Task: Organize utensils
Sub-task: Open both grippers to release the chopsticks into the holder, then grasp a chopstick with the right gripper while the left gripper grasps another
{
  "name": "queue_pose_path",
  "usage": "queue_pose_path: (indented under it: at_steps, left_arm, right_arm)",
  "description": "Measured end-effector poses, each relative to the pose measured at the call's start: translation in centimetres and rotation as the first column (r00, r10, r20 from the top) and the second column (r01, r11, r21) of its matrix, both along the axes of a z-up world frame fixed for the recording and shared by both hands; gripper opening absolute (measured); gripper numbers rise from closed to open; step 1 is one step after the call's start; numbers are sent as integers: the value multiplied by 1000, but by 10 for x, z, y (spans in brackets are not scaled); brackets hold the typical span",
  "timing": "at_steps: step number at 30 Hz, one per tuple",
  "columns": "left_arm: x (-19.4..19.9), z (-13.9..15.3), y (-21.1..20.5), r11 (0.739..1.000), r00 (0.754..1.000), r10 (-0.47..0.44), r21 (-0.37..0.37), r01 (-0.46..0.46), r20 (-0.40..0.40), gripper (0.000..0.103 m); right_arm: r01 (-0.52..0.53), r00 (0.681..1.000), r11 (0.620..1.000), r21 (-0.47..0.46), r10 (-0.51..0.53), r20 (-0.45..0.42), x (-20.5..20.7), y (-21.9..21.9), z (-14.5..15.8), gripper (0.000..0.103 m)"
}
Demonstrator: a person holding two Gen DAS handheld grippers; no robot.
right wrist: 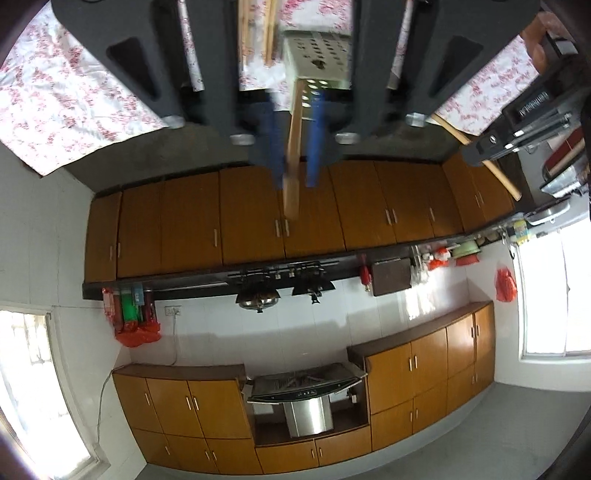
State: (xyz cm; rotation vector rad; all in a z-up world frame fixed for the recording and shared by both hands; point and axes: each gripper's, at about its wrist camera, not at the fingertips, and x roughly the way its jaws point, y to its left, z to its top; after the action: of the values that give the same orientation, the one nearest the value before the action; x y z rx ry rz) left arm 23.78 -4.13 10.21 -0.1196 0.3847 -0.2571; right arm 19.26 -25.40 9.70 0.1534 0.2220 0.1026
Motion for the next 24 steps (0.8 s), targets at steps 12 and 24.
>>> queue_pose_path:
  at_steps: [12, 24]
  left_arm:
    - [-55, -14, 77, 987, 989, 150, -55, -150, 5, 49]
    - [-61, -156, 83, 996, 912, 90, 36, -82, -401, 38]
  right_arm:
    - [180, 955, 984, 19, -170, -243, -24, -74, -55, 50]
    - [-59, 788, 997, 46, 75, -611, -15, -28, -180, 14]
